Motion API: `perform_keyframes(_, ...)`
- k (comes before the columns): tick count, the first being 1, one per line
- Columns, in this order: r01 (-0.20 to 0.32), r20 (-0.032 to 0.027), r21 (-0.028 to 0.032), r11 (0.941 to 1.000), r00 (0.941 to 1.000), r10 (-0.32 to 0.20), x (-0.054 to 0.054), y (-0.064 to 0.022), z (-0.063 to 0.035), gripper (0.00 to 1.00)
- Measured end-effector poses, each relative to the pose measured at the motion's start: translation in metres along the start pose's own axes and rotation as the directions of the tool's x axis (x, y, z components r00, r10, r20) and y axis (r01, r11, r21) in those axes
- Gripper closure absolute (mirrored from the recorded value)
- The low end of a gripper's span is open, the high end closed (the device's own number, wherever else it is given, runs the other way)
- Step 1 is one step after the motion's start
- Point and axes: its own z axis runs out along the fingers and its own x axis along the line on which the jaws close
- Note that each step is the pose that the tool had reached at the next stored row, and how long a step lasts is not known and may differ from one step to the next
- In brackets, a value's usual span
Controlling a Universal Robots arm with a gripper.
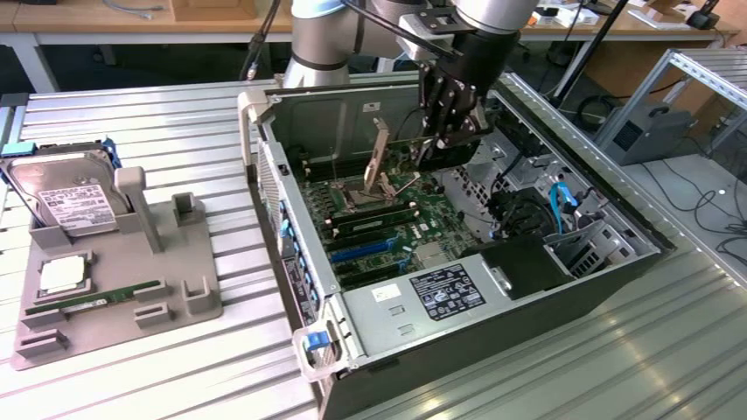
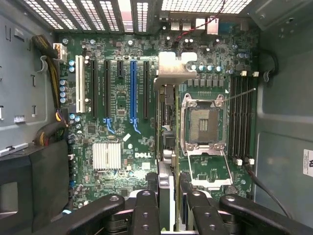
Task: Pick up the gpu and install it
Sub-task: 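Insert the gpu into the slot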
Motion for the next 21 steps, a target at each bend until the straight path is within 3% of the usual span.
perform_keyframes(21,0.000,-0.0001,-0.0001,1.0000,1.0000,0.000,0.0032,0.0024,0.0083,0.73)
